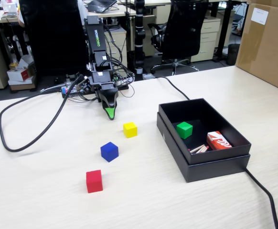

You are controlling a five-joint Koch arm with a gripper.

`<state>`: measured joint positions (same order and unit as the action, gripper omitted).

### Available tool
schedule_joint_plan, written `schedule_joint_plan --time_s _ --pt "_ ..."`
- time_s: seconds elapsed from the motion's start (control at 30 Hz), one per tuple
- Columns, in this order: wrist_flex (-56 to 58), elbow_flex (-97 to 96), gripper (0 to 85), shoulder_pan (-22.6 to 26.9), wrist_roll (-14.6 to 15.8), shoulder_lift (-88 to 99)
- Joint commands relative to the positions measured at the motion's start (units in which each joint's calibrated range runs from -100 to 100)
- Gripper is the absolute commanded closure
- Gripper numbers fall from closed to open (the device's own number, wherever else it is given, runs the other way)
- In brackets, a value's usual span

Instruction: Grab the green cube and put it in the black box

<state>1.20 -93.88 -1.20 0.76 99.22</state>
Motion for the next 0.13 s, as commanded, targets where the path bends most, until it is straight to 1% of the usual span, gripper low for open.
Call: schedule_joint_plan --time_s 0.0,0.1 --pt "1.3 -1.6 36.8 0.0 0.0 -0.1" --pt "1.3 -1.6 36.8 0.0 0.0 -0.1"
